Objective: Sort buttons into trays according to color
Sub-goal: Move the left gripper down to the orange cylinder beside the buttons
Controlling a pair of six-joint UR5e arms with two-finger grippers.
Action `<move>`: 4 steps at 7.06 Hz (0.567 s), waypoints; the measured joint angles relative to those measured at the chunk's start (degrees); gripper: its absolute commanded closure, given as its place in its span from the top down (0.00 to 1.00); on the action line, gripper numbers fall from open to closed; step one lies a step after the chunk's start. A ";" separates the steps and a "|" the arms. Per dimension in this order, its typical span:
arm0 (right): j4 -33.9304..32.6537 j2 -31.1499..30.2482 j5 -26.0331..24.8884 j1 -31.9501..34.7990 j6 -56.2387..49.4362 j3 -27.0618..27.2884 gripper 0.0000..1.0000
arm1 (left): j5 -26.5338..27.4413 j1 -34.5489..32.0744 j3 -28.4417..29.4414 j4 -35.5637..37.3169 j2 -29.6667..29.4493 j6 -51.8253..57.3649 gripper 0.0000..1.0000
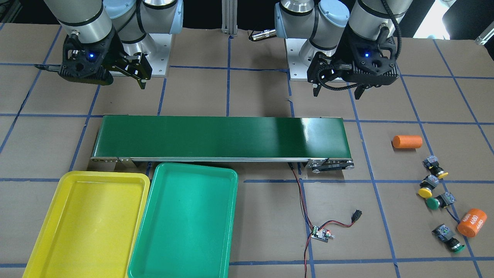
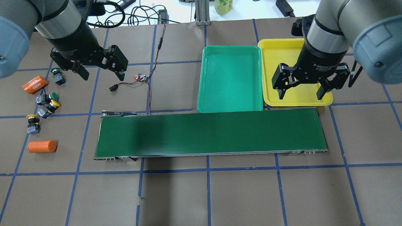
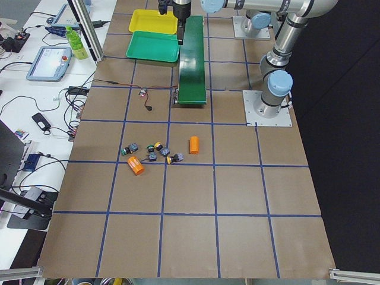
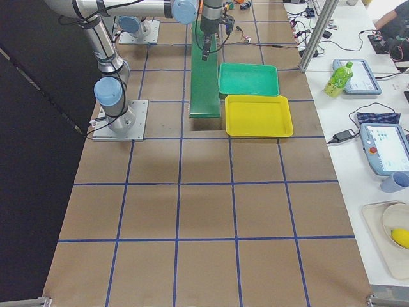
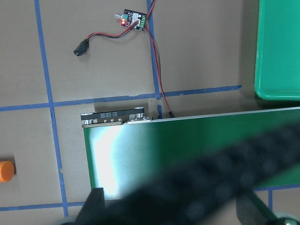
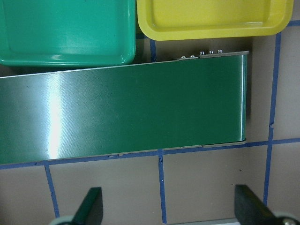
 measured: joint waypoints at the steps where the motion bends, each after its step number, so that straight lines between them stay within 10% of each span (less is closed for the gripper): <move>1: 0.00 0.00 -0.01 0.00 0.02 0.03 1.00 | -0.13 0.26 -0.27 -0.24 -0.09 0.00 1.00; 4: 0.00 0.00 0.05 0.00 0.03 0.09 1.00 | 0.31 8.29 -2.49 -0.34 -0.71 5.96 1.00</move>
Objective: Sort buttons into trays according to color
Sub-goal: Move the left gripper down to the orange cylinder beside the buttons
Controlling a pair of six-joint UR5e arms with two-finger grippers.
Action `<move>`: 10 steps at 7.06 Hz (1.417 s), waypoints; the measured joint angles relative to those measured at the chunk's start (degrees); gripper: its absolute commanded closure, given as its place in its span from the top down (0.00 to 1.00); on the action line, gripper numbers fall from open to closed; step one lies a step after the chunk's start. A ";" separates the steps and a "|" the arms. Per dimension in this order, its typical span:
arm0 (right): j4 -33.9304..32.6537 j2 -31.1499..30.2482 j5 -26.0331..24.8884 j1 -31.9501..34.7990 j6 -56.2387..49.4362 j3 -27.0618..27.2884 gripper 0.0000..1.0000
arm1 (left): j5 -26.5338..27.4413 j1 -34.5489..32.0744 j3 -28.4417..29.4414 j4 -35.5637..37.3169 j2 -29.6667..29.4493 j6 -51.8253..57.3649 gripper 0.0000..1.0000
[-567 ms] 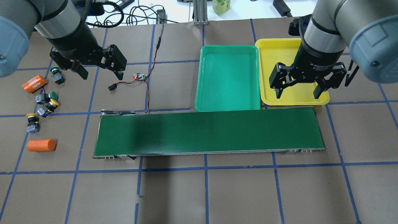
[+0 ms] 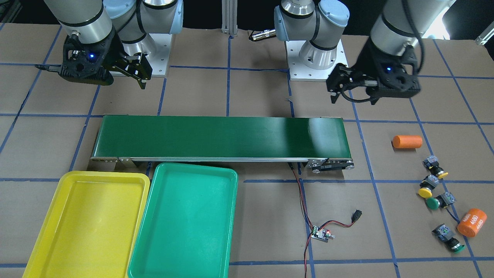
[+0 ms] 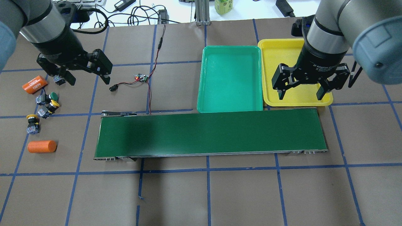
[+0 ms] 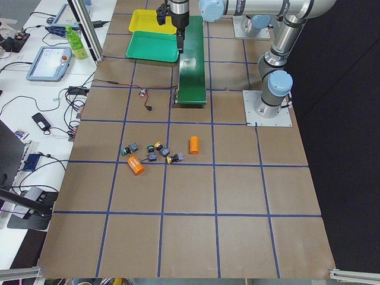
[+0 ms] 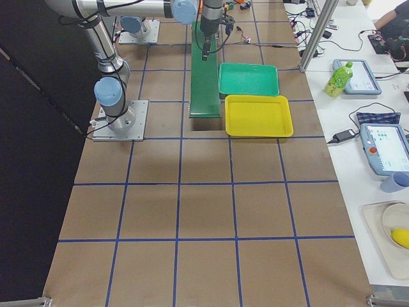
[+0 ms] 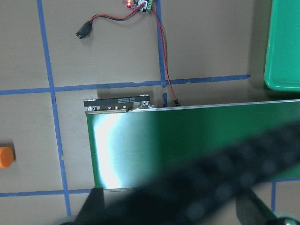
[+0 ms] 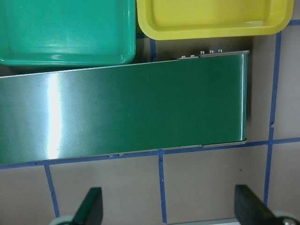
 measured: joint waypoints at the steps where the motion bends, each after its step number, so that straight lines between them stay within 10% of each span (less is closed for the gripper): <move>1: -0.02 0.00 0.00 0.00 0.00 0.00 1.00 | 0.11 4.62 -2.14 0.09 -0.09 7.36 1.00; 5: -0.03 0.00 -0.06 0.00 0.00 0.01 1.00 | 0.21 25.74 -11.72 10.85 -2.08 35.42 1.00; 10: 0.00 0.00 -0.11 0.00 0.08 0.09 1.00 | 2.49 32.96 -15.90 28.16 -14.93 37.04 1.00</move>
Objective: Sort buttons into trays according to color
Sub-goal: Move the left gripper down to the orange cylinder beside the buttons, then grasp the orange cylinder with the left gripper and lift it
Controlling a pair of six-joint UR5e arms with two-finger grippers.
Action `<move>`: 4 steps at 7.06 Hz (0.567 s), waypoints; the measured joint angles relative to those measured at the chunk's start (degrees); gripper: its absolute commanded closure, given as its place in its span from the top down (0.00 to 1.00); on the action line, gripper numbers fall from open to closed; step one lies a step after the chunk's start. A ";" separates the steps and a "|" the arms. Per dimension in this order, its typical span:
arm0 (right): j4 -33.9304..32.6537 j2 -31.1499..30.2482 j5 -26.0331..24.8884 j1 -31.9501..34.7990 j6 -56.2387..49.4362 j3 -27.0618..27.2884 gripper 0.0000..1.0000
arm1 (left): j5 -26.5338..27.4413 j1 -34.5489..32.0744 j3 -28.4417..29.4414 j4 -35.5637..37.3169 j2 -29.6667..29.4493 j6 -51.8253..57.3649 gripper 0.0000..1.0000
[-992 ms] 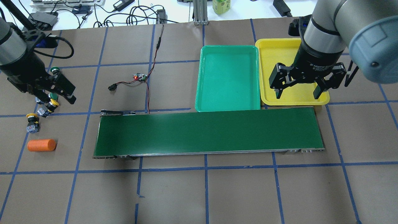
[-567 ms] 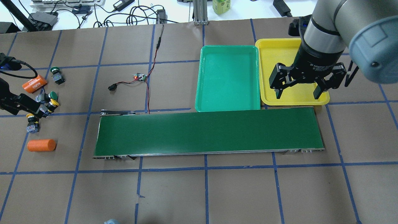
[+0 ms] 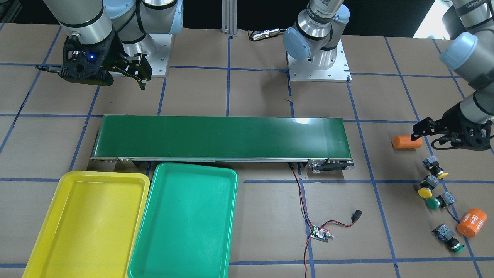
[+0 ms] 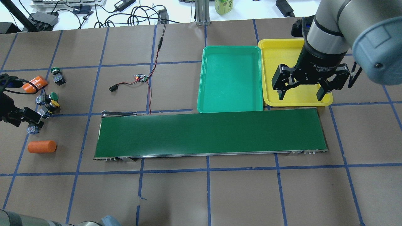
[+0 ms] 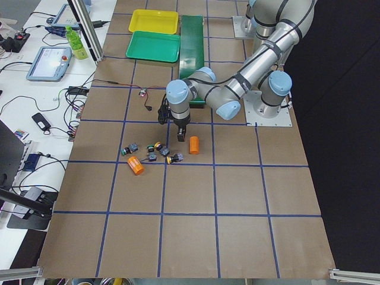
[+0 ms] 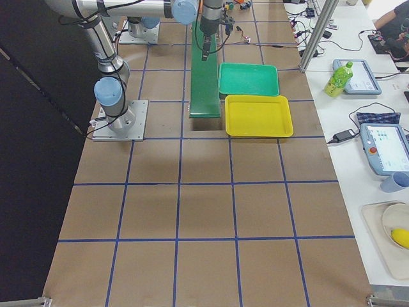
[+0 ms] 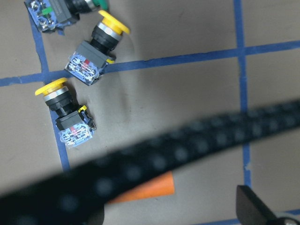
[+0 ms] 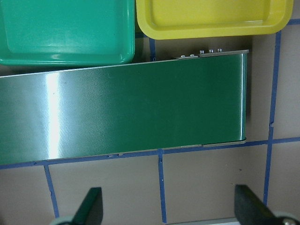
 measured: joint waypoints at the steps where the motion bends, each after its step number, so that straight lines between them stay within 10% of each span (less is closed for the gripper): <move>1: 0.00 0.00 -0.02 0.00 0.00 0.00 1.00 | 1.22 0.50 -1.29 1.86 -1.17 0.01 1.00; 4: 0.00 0.00 -0.03 0.00 0.00 0.00 1.00 | 1.95 1.23 -4.21 6.28 -2.85 0.37 1.00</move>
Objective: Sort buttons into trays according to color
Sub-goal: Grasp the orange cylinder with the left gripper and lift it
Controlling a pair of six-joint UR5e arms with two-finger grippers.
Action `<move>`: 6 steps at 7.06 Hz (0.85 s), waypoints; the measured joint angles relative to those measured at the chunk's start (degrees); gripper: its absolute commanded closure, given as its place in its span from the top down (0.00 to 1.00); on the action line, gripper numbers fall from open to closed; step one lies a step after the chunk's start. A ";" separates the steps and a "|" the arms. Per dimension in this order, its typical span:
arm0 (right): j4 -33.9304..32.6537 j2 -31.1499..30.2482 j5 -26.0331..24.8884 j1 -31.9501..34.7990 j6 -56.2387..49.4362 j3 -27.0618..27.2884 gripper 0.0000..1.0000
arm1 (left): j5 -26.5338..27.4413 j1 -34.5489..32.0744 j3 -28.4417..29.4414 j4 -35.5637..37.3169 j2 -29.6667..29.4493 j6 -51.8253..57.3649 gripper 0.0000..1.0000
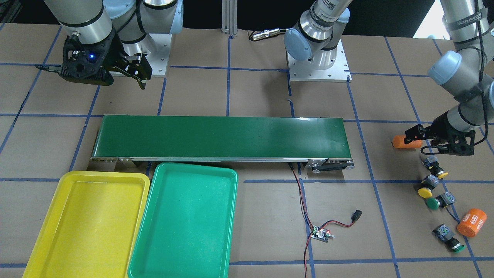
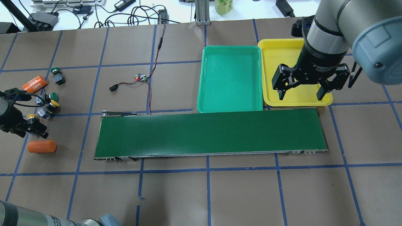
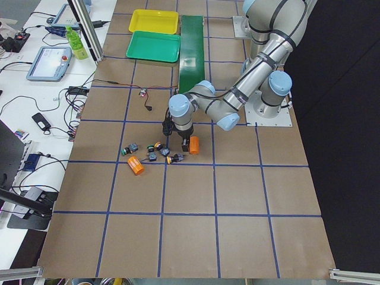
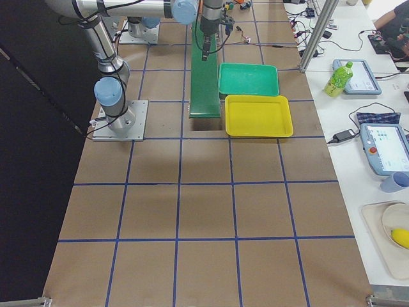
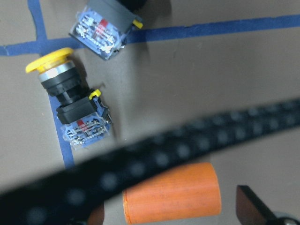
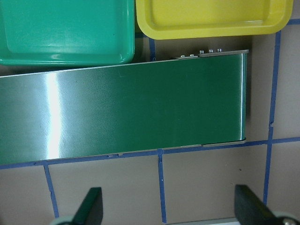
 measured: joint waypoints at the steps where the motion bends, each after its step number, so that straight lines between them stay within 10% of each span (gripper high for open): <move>1: 0.00 0.00 0.00 0.00 0.00 0.00 1.00 | -0.02 0.02 -0.19 0.22 -0.39 -0.02 1.00; 6: 0.00 0.00 0.06 0.00 0.06 0.00 1.00 | 0.07 0.04 -0.70 0.33 -2.13 0.18 1.00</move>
